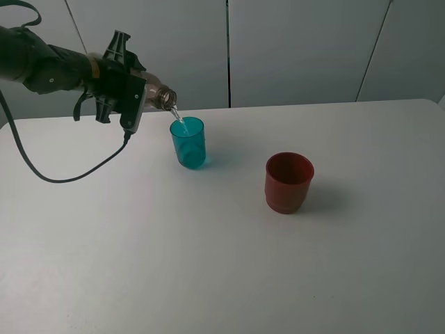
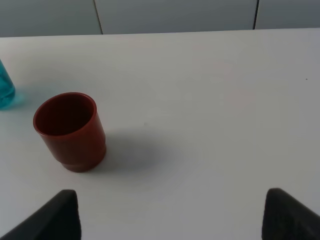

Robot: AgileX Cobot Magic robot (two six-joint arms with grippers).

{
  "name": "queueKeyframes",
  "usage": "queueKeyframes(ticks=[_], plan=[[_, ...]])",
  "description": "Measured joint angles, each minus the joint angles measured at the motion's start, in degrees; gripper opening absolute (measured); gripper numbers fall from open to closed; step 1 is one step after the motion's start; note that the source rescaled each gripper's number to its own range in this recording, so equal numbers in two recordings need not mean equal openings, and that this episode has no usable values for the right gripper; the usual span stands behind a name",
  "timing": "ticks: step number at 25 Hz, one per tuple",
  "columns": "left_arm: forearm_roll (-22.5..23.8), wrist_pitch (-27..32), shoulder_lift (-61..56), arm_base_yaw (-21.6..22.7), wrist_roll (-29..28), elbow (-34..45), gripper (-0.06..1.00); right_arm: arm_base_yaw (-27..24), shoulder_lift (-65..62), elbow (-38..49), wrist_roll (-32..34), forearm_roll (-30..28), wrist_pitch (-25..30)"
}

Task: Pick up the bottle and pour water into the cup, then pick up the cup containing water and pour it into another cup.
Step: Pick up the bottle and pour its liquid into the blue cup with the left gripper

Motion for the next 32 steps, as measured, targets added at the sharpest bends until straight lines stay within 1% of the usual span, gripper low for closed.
queueKeyframes(ticks=[5, 9, 12, 19, 27, 32], plan=[[0.0, 0.2, 0.0, 0.5, 0.5, 0.0, 0.06, 0.0, 0.0, 0.0, 0.0, 0.0, 0.0], [0.0, 0.2, 0.0, 0.6, 2.5, 0.0, 0.06, 0.0, 0.0, 0.0, 0.4, 0.0, 0.0], [0.0, 0.1, 0.0, 0.6, 3.0, 0.0, 0.06, 0.0, 0.0, 0.0, 0.0, 0.0, 0.0], [0.1, -2.8, 0.0, 0.6, 5.0, -0.1, 0.06, 0.0, 0.0, 0.0, 0.4, 0.0, 0.0], [0.1, -4.1, 0.0, 0.6, 6.9, -0.1, 0.06, 0.0, 0.0, 0.0, 0.0, 0.0, 0.0], [-0.9, -5.3, 0.0, 0.6, 7.9, -0.1, 0.06, 0.0, 0.0, 0.0, 0.0, 0.0, 0.0]])
